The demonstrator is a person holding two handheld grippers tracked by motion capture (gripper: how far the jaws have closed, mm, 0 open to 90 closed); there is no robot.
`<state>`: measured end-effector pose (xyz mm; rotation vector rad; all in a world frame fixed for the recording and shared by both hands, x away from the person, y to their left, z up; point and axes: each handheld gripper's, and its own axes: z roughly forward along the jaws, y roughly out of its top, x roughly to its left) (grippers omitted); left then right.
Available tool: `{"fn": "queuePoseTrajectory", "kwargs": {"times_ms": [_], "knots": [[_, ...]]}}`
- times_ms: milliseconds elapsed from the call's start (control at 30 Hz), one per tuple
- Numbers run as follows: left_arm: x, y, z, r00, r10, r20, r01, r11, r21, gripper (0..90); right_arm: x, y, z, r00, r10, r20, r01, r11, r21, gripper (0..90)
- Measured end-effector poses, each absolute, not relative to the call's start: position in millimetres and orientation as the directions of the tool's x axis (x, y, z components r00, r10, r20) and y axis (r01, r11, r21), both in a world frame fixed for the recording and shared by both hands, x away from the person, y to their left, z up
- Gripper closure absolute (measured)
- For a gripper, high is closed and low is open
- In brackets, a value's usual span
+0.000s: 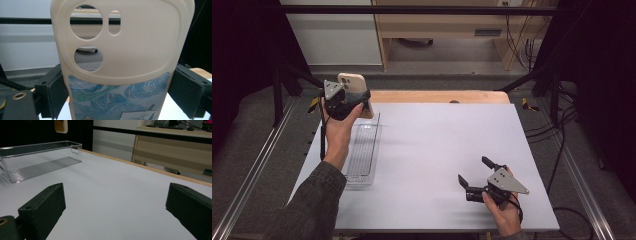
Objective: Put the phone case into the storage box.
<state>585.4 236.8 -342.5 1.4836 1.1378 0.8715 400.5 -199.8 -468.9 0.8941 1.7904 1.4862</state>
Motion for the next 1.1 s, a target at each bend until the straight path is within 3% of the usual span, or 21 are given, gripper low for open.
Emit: {"fn": "queuePoseTrajectory", "kwargs": {"times_ms": [1100], "knots": [[582, 235, -365, 0.289, 0.956, -0.048, 0.242, -0.025, 0.97, 10.9, 402, -224, -477, -0.614, 0.783, -0.101, 0.053, 0.168, 0.984, 2.3]]}}
